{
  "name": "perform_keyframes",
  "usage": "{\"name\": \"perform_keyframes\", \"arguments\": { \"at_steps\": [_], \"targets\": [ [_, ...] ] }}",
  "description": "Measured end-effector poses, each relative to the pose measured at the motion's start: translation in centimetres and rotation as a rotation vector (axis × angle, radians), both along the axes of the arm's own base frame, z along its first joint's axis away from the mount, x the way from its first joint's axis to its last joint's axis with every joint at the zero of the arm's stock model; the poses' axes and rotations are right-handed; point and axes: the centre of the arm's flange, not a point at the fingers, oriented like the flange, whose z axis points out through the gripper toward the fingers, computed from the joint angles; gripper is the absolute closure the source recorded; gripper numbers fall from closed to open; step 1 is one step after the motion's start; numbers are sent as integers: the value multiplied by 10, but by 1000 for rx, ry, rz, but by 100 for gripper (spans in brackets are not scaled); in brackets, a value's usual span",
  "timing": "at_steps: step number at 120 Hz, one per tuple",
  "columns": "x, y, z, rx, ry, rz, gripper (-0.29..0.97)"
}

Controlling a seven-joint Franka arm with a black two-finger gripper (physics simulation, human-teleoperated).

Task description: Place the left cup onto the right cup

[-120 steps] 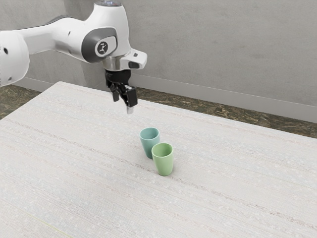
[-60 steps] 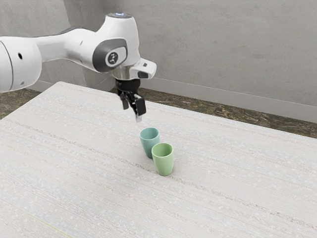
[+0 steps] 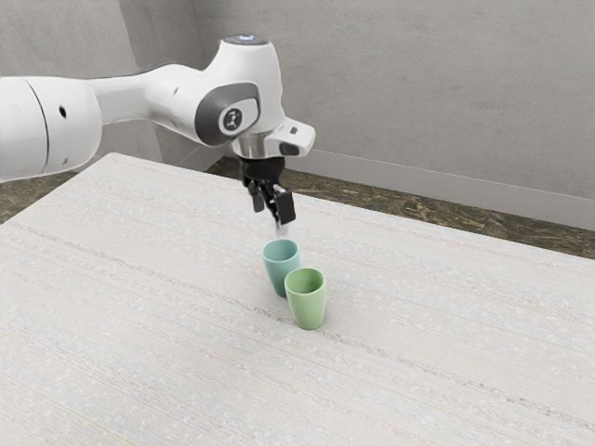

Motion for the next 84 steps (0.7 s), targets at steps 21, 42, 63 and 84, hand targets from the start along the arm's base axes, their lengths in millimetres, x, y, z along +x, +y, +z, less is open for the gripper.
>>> {"name": "perform_keyframes", "arguments": {
  "at_steps": [21,42,63,84],
  "targets": [
    [10,-3,-2,-9,-9,-4,0],
    [15,-6,-5,-12,-7,-7,0],
    [16,-6,-10,-11,1,-8,0],
    [18,-5,-17,-12,7,-7,0]
  ]
}}
